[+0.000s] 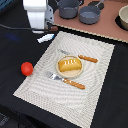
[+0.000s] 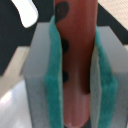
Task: Interact with the objects in diverse but meaningful ways.
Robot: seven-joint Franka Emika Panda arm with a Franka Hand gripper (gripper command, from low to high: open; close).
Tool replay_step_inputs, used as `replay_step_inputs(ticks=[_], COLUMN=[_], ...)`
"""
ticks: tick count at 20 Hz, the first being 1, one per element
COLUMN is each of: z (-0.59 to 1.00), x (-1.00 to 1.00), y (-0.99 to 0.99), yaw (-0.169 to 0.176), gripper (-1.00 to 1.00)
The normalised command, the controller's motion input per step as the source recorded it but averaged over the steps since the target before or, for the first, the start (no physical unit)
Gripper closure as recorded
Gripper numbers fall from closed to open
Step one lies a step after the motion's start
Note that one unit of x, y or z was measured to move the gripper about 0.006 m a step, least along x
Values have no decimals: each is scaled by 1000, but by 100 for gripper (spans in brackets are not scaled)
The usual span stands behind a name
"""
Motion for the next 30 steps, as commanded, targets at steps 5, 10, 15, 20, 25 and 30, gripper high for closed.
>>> replay_step_inputs(ticks=[5, 10, 15, 20, 25, 30], z=[-181, -221, -185, -23, -154, -237], x=[129, 29, 15, 308, 391, 407], y=[410, 309, 281, 201, 101, 66], yaw=[49, 37, 26, 4, 0, 0], gripper=[100, 100, 100, 100, 100, 100])
